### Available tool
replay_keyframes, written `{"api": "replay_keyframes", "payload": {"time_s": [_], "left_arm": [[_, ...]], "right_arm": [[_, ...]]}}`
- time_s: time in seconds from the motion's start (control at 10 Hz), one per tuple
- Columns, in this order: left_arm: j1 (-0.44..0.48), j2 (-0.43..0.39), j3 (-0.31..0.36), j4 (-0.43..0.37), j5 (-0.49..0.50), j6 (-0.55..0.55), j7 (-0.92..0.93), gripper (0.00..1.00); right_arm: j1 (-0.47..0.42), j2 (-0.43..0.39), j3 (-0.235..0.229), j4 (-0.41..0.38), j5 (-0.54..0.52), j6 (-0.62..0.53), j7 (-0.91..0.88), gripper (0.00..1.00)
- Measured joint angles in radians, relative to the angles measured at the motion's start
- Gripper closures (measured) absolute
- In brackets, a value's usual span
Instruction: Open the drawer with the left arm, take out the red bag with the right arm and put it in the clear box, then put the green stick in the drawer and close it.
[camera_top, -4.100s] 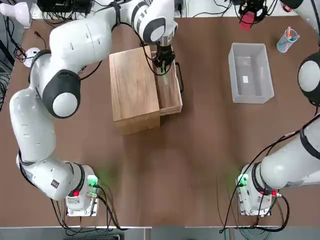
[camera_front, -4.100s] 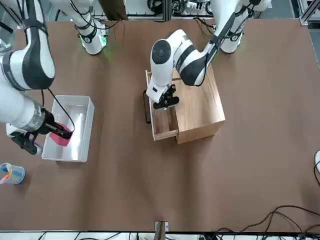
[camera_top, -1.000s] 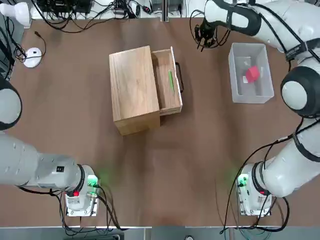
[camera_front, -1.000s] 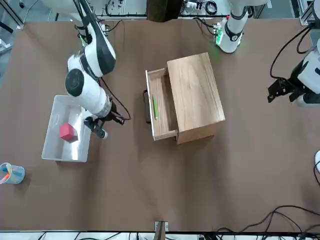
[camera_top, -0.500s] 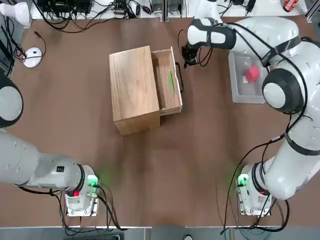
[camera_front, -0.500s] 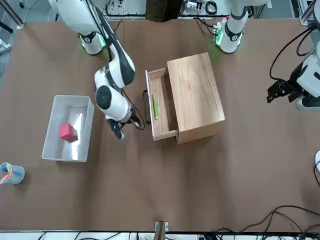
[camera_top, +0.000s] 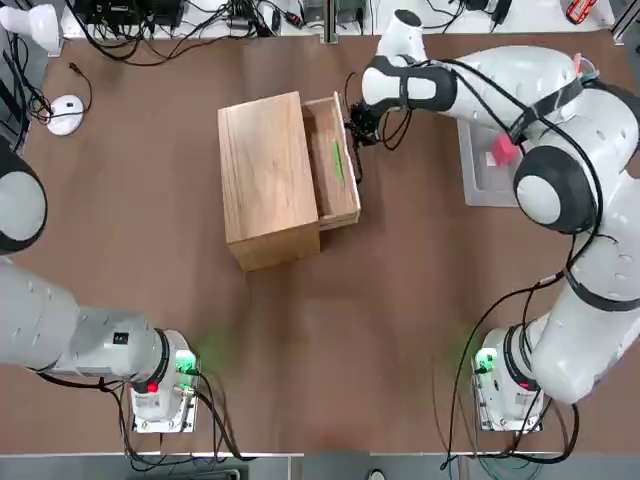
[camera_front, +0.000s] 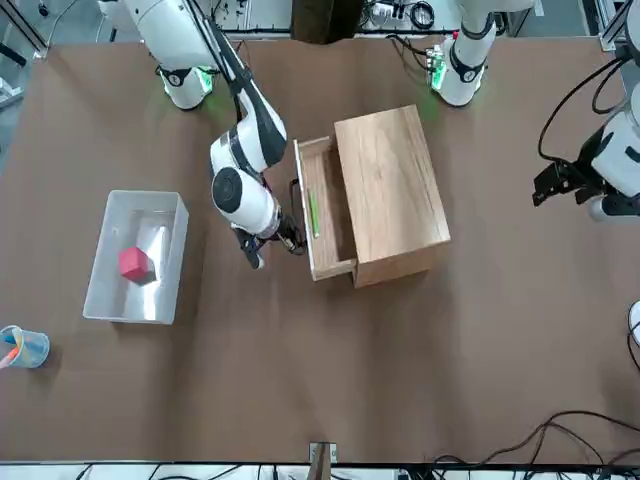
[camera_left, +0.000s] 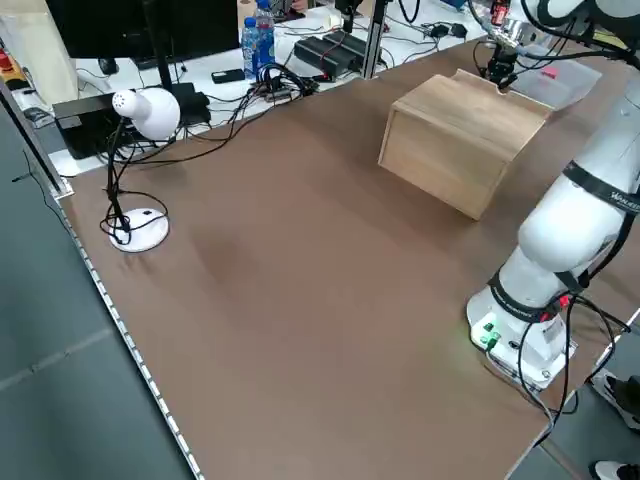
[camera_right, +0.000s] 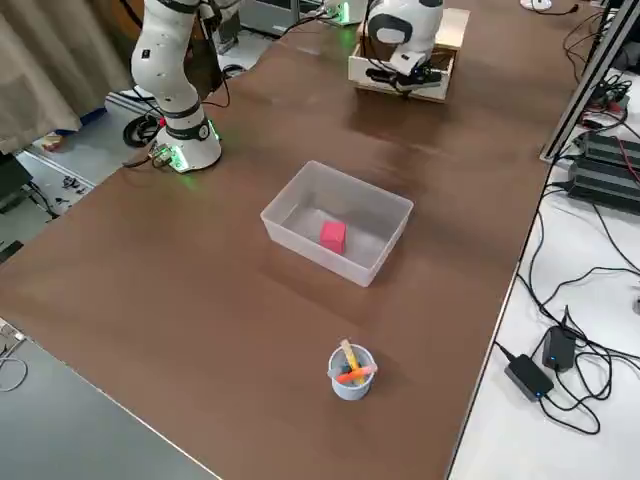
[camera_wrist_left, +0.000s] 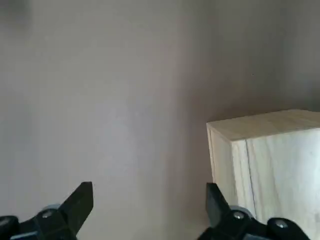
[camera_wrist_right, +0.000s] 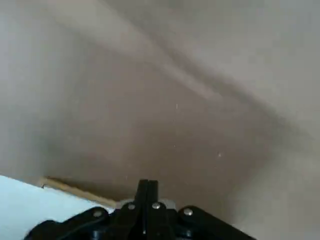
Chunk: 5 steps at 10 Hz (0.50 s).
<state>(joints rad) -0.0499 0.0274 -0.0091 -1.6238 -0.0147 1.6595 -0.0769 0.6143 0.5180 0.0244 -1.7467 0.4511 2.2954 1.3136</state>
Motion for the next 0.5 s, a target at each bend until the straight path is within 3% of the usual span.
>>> {"api": "replay_keyframes", "payload": {"time_s": [0.3,0.5], "left_arm": [[0.000,0.001,0.000,0.000,0.000,-0.001,0.000,0.00],[0.000,0.003,-0.001,0.000,0.000,-0.001,0.000,0.00]], "right_arm": [[0.144,0.000,0.004,0.000,0.036,0.126,0.156,0.98],[0.195,-0.001,-0.013,-0.011,0.030,0.172,0.210,0.98]]}}
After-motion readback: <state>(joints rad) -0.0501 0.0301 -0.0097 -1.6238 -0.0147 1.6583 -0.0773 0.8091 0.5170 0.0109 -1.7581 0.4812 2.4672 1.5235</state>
